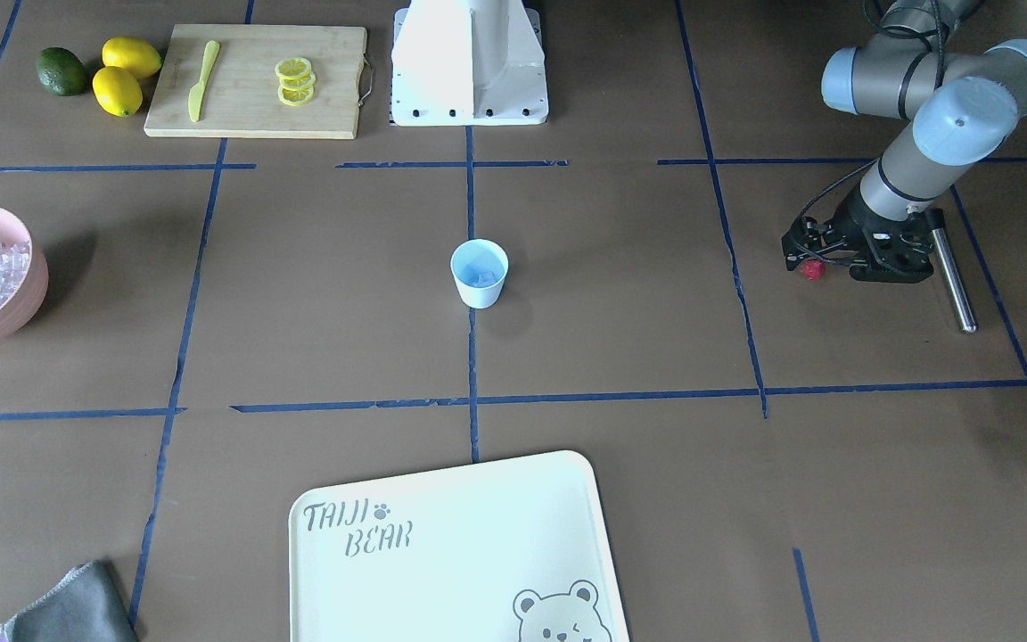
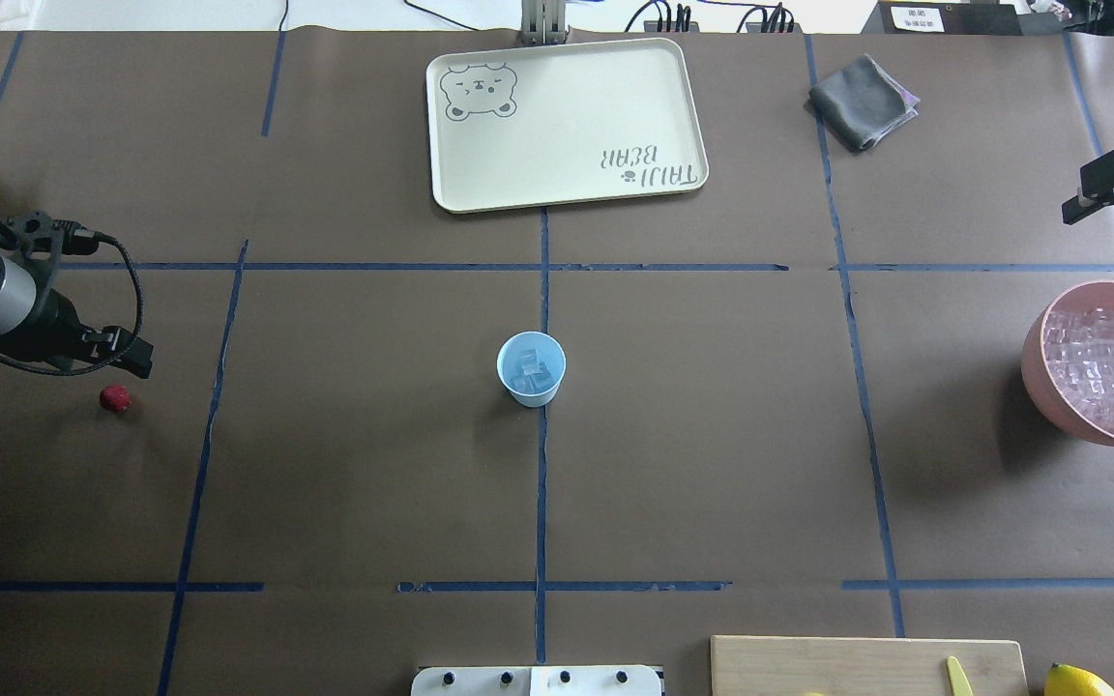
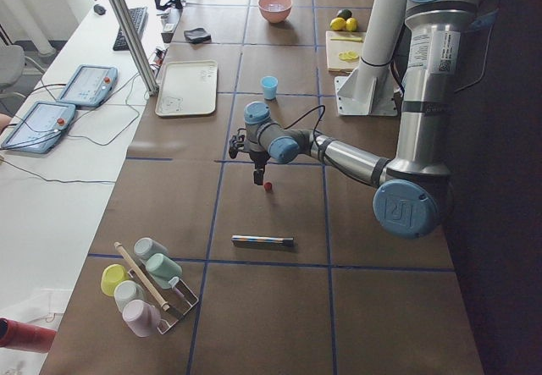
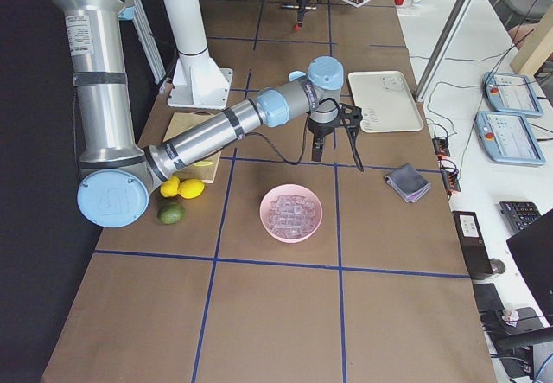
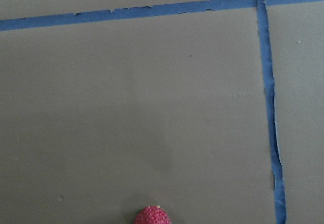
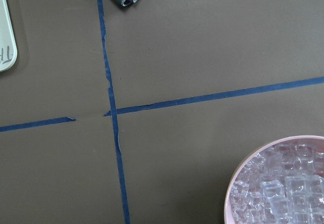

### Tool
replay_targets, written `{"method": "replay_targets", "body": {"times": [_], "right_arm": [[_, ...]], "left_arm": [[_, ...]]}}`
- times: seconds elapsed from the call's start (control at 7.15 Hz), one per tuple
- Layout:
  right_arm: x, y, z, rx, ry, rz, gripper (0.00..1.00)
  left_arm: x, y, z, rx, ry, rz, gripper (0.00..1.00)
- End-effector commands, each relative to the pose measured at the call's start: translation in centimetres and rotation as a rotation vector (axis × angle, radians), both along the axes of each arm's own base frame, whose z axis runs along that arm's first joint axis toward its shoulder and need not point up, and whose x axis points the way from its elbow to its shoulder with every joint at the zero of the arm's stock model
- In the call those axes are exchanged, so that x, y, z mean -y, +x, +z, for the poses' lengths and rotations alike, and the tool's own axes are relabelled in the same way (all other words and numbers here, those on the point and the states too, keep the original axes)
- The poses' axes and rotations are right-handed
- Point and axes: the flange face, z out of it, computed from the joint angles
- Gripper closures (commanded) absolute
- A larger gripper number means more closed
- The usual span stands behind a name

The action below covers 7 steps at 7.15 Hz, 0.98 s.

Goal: Mash ice and strawberries in cup
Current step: 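Lower the left gripper onto the red strawberry and grasp it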

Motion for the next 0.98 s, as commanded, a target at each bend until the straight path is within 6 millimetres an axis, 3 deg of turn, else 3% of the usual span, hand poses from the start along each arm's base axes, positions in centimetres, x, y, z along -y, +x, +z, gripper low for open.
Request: {"method": "replay_targets", "body": {"times": [0.0,0.84], "right_arm": [[0.0,0.0,-0.1,0.000,0.002,-0.001,0.00],[-0.1,0.0,-0.2,0.001,0.004,-0.001,0.00]], "left_arm": [[0.0,0.9,1.9,0.024,-0.025,0.016,0.00],[-0.3,1.4,3.5,0.040,-0.052,0.030,0.06]]}}
